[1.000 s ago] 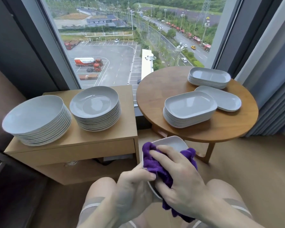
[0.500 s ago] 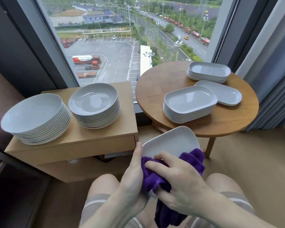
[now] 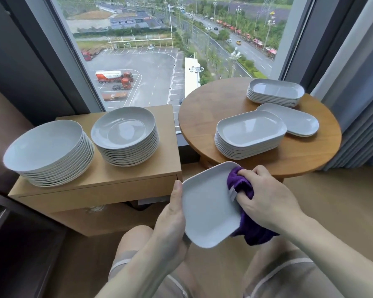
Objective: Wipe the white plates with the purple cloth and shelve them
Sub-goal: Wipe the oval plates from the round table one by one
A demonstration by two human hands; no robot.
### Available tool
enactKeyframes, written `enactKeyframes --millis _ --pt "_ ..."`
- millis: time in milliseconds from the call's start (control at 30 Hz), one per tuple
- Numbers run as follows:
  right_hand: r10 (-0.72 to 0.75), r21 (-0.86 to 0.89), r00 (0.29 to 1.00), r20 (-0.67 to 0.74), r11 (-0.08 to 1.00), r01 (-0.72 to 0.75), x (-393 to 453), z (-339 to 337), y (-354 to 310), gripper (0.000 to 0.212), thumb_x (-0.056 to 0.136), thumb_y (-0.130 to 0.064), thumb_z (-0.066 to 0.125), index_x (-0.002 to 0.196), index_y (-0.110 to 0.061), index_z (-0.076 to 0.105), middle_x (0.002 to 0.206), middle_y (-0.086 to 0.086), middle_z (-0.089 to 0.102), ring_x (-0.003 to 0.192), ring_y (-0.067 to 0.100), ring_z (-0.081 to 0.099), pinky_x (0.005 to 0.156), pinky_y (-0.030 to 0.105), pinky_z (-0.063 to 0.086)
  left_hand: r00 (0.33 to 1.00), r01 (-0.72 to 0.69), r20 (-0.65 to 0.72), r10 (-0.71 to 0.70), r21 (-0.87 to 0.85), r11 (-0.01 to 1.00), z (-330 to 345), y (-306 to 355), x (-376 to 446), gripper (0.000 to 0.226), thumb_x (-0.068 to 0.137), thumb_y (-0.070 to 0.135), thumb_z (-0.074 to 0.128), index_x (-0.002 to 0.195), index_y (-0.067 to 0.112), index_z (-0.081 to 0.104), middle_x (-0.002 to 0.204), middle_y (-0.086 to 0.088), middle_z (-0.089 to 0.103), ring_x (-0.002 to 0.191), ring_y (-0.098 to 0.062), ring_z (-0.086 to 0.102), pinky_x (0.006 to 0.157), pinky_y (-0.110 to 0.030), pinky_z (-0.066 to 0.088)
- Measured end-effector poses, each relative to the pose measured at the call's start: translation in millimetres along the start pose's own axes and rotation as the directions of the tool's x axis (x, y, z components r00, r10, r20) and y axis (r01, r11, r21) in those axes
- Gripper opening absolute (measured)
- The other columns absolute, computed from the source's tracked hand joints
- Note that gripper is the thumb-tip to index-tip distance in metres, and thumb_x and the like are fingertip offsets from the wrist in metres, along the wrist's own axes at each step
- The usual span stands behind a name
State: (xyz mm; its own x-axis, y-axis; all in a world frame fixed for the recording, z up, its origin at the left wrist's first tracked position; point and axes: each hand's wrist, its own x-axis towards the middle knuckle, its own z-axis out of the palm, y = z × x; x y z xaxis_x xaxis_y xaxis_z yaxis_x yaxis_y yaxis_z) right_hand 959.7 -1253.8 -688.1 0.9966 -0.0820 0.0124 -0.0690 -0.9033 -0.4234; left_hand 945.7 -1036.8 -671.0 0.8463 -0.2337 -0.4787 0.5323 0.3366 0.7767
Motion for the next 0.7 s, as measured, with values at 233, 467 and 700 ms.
enactKeyframes --millis 233,467,700 --pt "-0.191 -0.031 0.961 0.198 0.979 0.2 -22 10 -29 0.028 0.088 -0.052 0.045 0.108 -0.036 0.055 0.096 -0.01 0.044 0.079 0.014 0.054 0.066 0.028 0.045 0.999 -0.028 -0.016 0.028 -0.059 0.998 -12 12 13 0.064 0.105 0.056 0.032 0.134 0.009 0.065 0.125 -0.016 0.074 0.113 -0.03 0.072 0.091 -0.039 0.062" --pt "-0.445 0.181 0.871 0.21 0.893 0.412 -55 22 -59 0.032 0.084 -0.049 0.045 0.109 -0.034 0.056 0.098 -0.012 0.043 0.078 0.013 0.049 0.071 0.032 0.046 0.987 0.158 0.041 -0.153 -0.219 0.963 -2 -3 9 0.074 0.103 0.062 0.04 0.134 0.0 0.067 0.132 -0.022 0.068 0.122 -0.035 0.067 0.11 -0.046 0.048" --pt "-0.366 0.198 0.93 0.031 0.914 0.353 -45 18 -51 0.05 0.079 -0.052 0.05 0.127 -0.041 0.053 0.106 -0.017 0.045 0.087 0.011 0.055 0.071 0.031 0.051 0.976 0.201 0.109 -0.186 -0.142 0.969 10 -20 1 0.063 0.1 0.059 0.049 0.107 0.004 0.079 0.098 -0.02 0.075 0.091 -0.029 0.076 0.072 -0.036 0.062"
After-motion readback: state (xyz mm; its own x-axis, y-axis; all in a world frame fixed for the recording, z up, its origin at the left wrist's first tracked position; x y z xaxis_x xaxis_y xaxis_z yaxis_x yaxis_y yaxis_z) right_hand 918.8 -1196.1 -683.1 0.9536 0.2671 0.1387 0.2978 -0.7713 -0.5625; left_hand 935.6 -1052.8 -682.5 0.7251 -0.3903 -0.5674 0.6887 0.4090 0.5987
